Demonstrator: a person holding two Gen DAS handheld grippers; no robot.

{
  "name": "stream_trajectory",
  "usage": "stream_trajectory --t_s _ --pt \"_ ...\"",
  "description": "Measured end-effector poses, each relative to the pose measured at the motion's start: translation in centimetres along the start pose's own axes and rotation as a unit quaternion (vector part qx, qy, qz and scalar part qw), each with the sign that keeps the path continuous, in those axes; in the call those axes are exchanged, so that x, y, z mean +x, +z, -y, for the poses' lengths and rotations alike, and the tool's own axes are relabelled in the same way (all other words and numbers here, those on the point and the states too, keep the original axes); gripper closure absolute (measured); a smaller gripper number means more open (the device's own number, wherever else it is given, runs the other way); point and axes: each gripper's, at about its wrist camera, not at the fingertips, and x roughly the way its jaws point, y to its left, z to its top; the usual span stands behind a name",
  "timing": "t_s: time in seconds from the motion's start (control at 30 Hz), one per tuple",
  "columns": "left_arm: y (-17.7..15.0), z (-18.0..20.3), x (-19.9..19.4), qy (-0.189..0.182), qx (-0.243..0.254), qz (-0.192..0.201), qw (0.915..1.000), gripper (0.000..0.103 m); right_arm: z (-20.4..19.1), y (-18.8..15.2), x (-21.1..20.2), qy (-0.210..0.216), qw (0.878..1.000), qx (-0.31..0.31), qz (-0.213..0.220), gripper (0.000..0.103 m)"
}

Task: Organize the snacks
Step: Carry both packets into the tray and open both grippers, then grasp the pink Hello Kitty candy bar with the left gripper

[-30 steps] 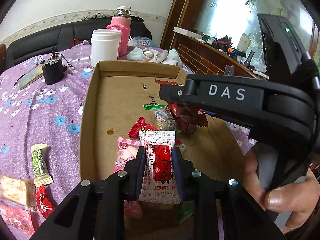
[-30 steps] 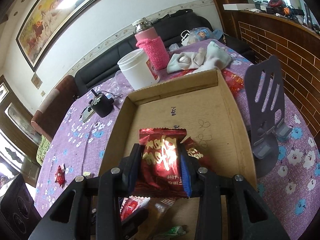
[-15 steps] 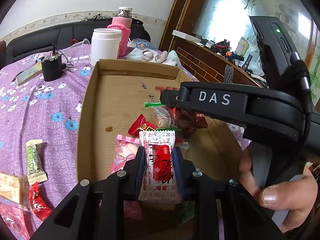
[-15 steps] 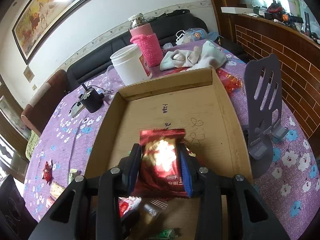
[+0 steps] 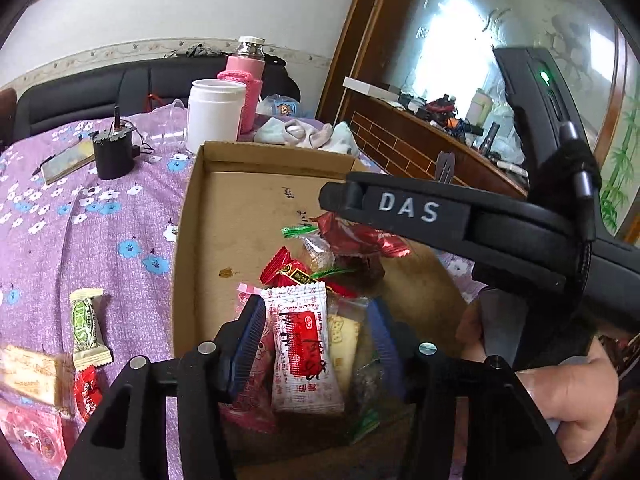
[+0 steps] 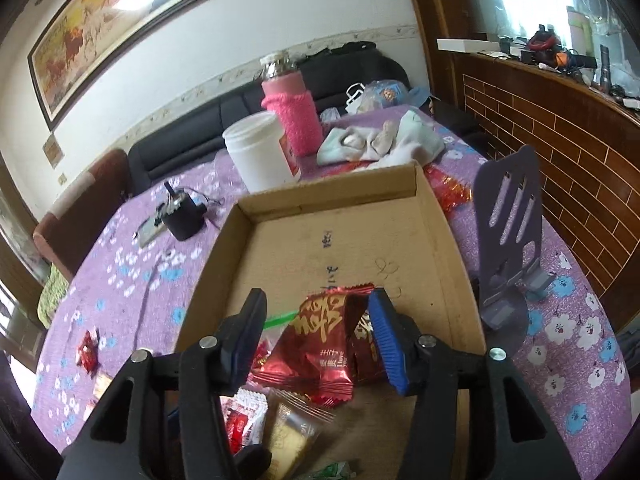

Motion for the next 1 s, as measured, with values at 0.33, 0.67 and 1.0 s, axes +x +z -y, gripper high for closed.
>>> stream_trajectory --t_s 0.33,0.67,1.0 --pt "0.3 -0.8 -1.3 0.019 -0.009 0.029 0.9994 0.047 -0.5 0.1 -1.2 0.008 1.000 0.006 0.023 0.051" --pt "1.0 -1.3 -3.4 0.040 -0.022 0.053 0.9976 0.047 -0.3 0.4 -2.1 0.020 0.999 0.017 0.034 0.051" --pt "-0.9 -7.2 -8.6 0.102 -0.020 -0.034 0.9940 0.047 -0.9 0.3 -2.4 0.035 0.999 0.009 0.037 0.051"
